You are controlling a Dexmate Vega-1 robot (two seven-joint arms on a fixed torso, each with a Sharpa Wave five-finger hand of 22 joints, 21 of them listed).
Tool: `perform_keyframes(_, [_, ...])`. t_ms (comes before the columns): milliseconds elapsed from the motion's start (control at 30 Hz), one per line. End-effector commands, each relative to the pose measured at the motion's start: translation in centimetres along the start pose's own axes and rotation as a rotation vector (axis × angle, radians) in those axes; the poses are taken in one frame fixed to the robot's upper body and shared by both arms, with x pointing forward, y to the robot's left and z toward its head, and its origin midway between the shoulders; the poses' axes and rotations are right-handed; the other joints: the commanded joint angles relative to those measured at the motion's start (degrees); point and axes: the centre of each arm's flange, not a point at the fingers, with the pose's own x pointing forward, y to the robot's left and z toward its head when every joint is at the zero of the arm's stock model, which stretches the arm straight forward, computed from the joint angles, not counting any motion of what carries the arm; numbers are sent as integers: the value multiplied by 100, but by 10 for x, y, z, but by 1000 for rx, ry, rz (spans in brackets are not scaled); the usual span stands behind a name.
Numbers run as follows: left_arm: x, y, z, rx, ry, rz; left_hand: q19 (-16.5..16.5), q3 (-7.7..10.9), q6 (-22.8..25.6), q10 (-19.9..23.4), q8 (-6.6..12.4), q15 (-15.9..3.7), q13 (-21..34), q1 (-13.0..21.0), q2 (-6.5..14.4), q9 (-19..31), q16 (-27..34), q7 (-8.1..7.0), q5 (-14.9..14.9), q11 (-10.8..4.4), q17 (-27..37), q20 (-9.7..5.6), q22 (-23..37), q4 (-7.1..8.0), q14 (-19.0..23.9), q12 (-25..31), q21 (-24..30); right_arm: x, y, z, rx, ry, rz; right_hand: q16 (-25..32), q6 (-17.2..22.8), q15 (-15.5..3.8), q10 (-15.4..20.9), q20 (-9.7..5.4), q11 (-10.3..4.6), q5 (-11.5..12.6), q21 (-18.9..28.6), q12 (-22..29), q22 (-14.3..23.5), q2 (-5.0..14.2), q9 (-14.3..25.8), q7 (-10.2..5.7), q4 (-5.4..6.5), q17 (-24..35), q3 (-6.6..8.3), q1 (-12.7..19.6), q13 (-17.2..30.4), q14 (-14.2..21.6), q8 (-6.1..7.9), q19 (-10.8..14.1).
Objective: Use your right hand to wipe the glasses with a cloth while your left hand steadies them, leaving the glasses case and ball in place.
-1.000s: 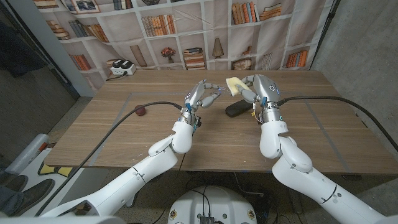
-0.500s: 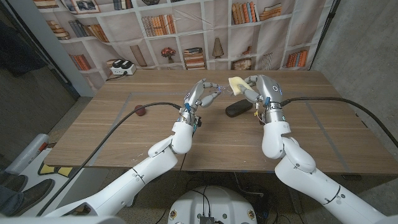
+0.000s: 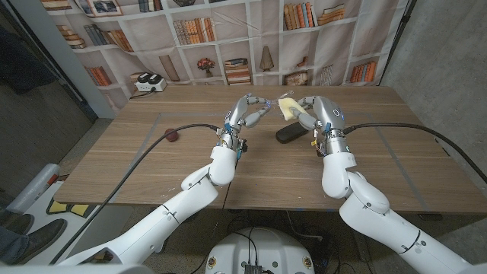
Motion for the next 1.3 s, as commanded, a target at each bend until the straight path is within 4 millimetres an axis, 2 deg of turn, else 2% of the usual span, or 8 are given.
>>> perform_keyframes(33, [5, -5, -1, -20, 0, -38, 35, 312, 25, 247, 7, -517, 21, 2, 1, 5, 13, -3, 30, -211, 16, -65, 12, 255, 48, 53, -3, 4, 10, 4, 15, -5, 24, -10, 400, -374, 298, 0, -247, 30, 25, 48, 2, 144, 14, -393, -3, 16, 46, 113, 48, 44, 20, -8])
perform_keyframes(167, [6, -6, 0, -26, -6, -48, 32, 325, 34, 240, 5, -513, 22, -6, -4, 6, 8, -3, 30, -210, 16, -65, 12, 257, 39, 48, -7, 7, 13, 3, 12, 1, 31, -21, 398, -382, 295, 12, -247, 30, 19, 47, 3, 142, 13, -393, -4, 17, 49, 113, 53, 35, 15, -19])
perform_keyframes(600, [-2, -7, -3, -15, -2, -56, 21, 356, 41, 249, -4, -521, 22, -23, -18, 7, 6, -5, 28, -214, 16, -68, 12, 262, 40, 48, -16, 22, -4, -5, -47, 26, -49, -16, 418, -383, 310, 22, -247, 28, 16, 53, 5, 138, 12, -392, -3, 30, 46, 108, 65, 63, 14, -16])
perform_keyframes(867, [-7, -5, -3, -18, 4, -39, 22, 375, 44, 245, -10, -533, 23, -28, -21, 8, 5, -1, 27, -201, 16, -62, 12, 263, 43, 45, -17, 24, -6, -7, -51, 28, -52, -17, 428, -388, 323, 28, -247, 29, 20, 58, 6, 137, 11, -392, -7, 33, 50, 112, 72, 78, 12, 2])
perform_keyframes(1300, [2, -4, 11, -43, -49, -20, 27, 400, 43, 250, -19, -534, 23, -38, -32, 9, 3, -12, 26, -219, 15, -60, 12, 263, 41, 45, -18, 12, 21, -1, -5, 2, 43, -30, 439, -395, 342, 42, -246, 31, 17, 65, 7, 124, 9, -392, -17, 33, 56, 120, 85, 83, 6, 6])
